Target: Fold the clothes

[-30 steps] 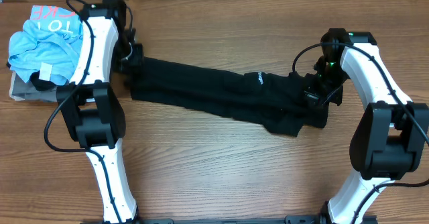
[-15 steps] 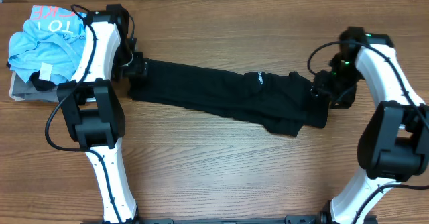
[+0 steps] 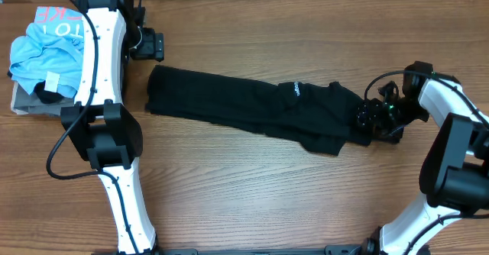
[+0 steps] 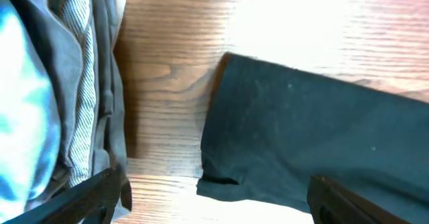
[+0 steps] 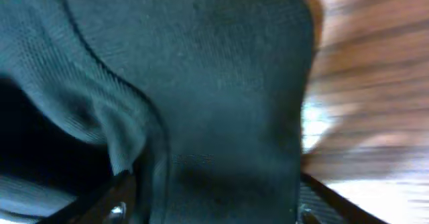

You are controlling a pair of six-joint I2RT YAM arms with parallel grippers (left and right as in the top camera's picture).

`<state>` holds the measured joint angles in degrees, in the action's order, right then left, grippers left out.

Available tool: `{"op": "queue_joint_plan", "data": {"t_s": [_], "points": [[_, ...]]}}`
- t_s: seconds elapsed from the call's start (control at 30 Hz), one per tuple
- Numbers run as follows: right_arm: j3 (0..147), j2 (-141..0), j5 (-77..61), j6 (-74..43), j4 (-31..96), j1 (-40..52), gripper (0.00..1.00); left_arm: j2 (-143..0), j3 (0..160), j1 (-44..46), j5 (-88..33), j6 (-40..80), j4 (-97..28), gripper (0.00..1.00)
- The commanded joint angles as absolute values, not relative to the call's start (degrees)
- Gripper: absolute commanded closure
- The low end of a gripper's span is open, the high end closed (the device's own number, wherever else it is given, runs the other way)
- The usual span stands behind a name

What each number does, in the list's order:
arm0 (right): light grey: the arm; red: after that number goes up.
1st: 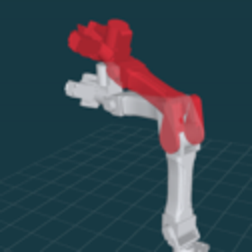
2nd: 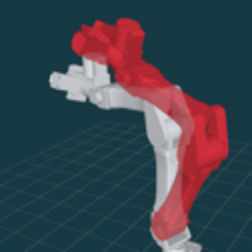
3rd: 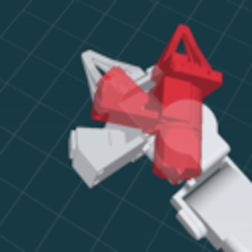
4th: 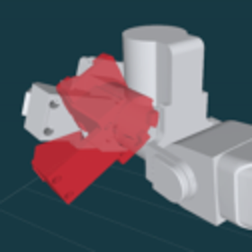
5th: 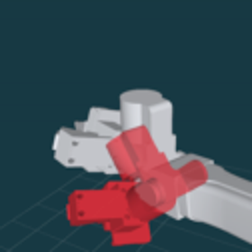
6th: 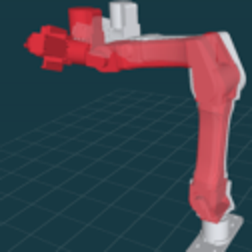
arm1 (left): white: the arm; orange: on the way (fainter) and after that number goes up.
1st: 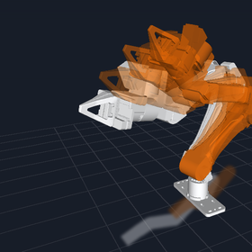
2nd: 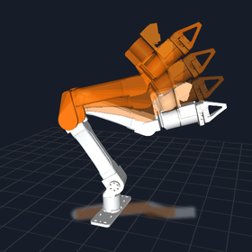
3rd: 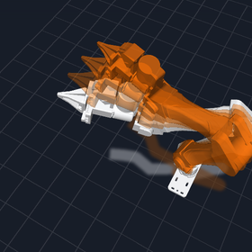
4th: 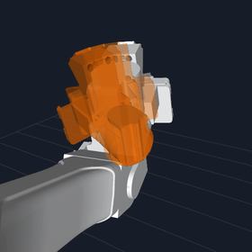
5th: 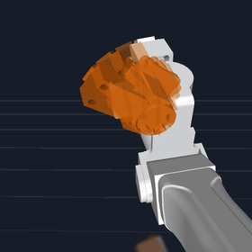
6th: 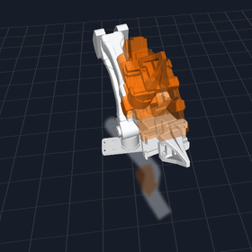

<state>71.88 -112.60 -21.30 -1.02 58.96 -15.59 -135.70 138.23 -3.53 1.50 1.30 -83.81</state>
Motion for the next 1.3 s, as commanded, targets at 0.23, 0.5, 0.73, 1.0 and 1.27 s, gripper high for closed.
{"op": "queue_joint_plan", "data": {"t_s": [0.23, 0.5, 0.73, 1.0, 1.27], "points": [[68.34, -111.74, -30.11, -2.81, 51.51, -19.88, 0.96, -134.65, 140.14, -4.1, 0.43, 1.26, -83.99, 0.1], [81.23, -111.42, -30.11, 4.21, 63.66, -31.24, 0.96, -134.65, 140.14, -4.12, 0.62, 1.26, -83.11, 0.1], [92.47, -111.42, -30.06, 9.56, 74.41, -30.81, 0.96, -134.65, 140.14, -4.1, 0.51, 1.28, -81.97, 0.06], [93.3, -111.44, -22.83, 5.96, 75.29, -27.86, 0.96, -134.67, 139.96, -4.1, -0.01, 1.23, -83.26, 0.0], [93.3, -111.44, -18.57, 3.18, 77.41, -30.39, 0.95, -134.67, 136.09, -4.03, -6.42, 1.15, -83.79, 0.0]]}}
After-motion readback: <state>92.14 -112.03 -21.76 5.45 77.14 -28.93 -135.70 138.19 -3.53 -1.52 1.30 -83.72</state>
